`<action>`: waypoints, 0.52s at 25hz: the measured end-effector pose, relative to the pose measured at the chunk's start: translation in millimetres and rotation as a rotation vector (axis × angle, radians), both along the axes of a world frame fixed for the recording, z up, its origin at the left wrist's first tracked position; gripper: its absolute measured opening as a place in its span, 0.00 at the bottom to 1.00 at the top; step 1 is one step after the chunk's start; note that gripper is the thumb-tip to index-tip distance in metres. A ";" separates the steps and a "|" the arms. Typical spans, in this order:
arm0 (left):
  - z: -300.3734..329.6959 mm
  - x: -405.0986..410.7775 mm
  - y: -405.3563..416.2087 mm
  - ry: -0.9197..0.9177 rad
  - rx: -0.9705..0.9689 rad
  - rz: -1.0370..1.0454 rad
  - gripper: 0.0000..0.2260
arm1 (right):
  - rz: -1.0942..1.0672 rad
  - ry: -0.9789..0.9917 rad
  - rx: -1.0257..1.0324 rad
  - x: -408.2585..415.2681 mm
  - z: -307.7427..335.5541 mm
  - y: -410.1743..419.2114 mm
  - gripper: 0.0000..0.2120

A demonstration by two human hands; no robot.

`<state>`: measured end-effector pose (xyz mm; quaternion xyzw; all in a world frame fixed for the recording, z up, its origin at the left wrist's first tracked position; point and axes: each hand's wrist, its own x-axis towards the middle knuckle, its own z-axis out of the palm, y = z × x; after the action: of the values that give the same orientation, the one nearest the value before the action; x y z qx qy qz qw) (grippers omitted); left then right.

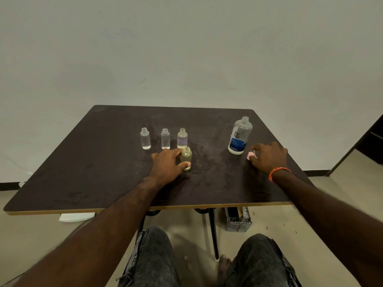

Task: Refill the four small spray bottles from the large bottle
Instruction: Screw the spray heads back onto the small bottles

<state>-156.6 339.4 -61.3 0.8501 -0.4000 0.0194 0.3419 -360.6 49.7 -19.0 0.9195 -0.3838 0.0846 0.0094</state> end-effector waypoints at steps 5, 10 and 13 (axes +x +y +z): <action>2.2 -3.0 0.4 -0.011 0.012 0.013 0.16 | -0.004 0.018 0.025 6.5 -3.4 1.8 0.17; 5.1 -5.0 2.0 -0.018 0.013 0.015 0.15 | 0.027 -0.085 -0.012 7.3 -2.8 8.8 0.13; 5.3 -6.5 0.8 -0.011 0.018 0.015 0.15 | 0.137 -0.269 -0.060 10.9 5.0 28.1 0.10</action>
<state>-163.1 340.2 -56.0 0.8559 -0.3957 0.0233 0.3321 -349.7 77.8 -14.0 0.9232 -0.3154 0.2189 -0.0206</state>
